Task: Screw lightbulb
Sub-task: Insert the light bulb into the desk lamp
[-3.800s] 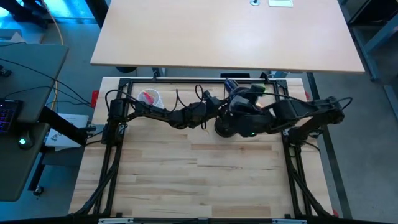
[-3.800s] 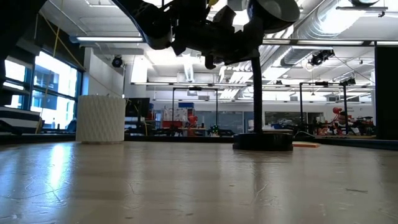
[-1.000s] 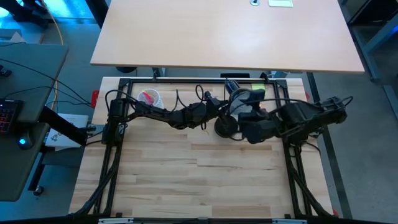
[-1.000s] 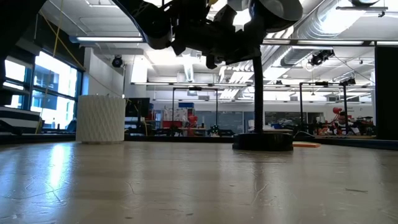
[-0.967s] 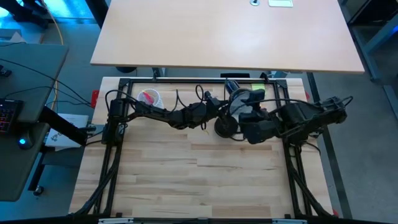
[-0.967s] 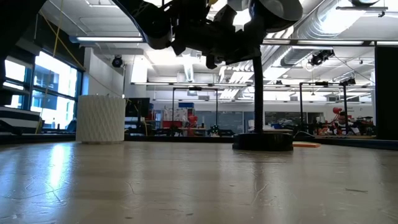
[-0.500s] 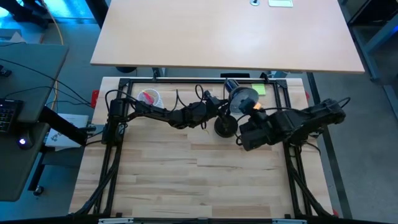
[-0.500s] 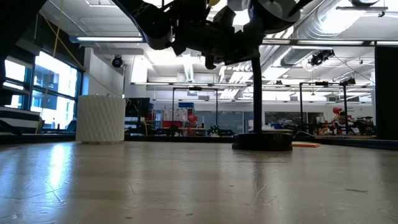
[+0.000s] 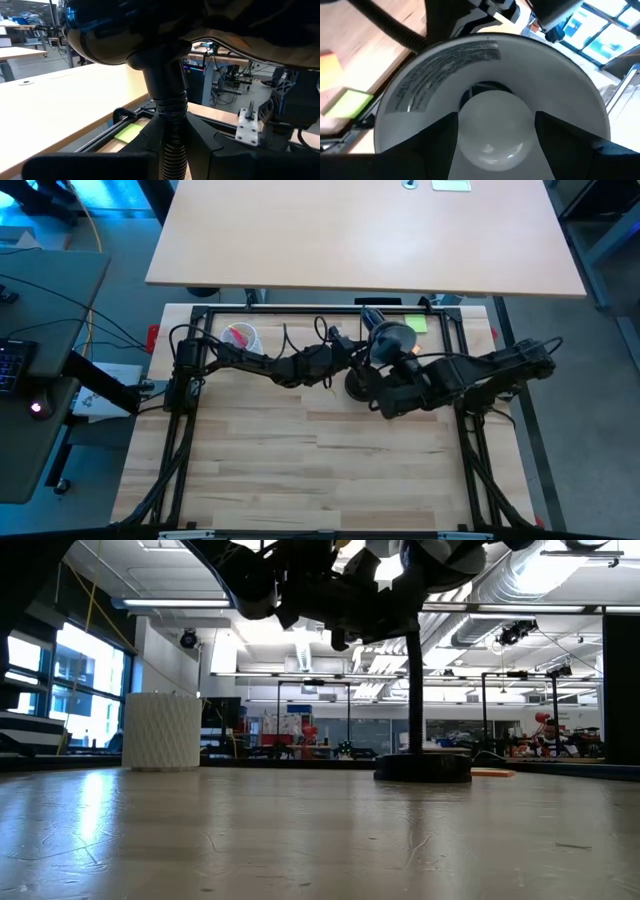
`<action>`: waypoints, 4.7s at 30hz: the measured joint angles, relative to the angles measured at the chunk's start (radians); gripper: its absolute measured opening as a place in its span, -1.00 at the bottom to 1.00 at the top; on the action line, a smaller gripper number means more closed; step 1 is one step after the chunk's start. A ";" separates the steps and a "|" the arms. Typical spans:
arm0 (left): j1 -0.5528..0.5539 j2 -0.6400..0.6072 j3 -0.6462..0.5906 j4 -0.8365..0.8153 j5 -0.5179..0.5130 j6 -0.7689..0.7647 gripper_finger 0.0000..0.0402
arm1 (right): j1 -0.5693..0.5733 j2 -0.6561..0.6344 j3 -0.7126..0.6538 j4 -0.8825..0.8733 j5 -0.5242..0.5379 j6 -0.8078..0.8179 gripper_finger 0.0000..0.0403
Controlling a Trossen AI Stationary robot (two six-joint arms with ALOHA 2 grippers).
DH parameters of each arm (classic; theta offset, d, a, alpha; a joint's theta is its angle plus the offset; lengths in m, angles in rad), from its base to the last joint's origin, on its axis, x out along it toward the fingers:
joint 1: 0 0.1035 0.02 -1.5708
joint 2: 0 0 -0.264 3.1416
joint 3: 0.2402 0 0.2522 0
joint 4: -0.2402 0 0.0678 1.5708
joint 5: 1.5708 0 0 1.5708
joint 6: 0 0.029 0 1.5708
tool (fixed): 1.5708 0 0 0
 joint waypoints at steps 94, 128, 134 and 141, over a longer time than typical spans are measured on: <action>0.229 -0.222 -0.489 0.359 0.651 -0.177 0.18 | 0.411 -0.467 -0.698 0.567 0.082 1.992 0.29; 0.354 -0.058 -0.231 0.278 0.826 -0.259 0.14 | 0.032 -0.460 -0.386 0.748 -0.138 0.951 0.60; 0.347 -0.058 -0.231 0.284 0.824 -0.258 0.14 | -0.007 -0.427 -0.347 0.617 -0.157 0.995 0.64; 0.342 -0.058 -0.232 0.367 0.832 -0.292 0.14 | -0.031 -0.312 -0.303 0.598 -0.068 0.883 0.64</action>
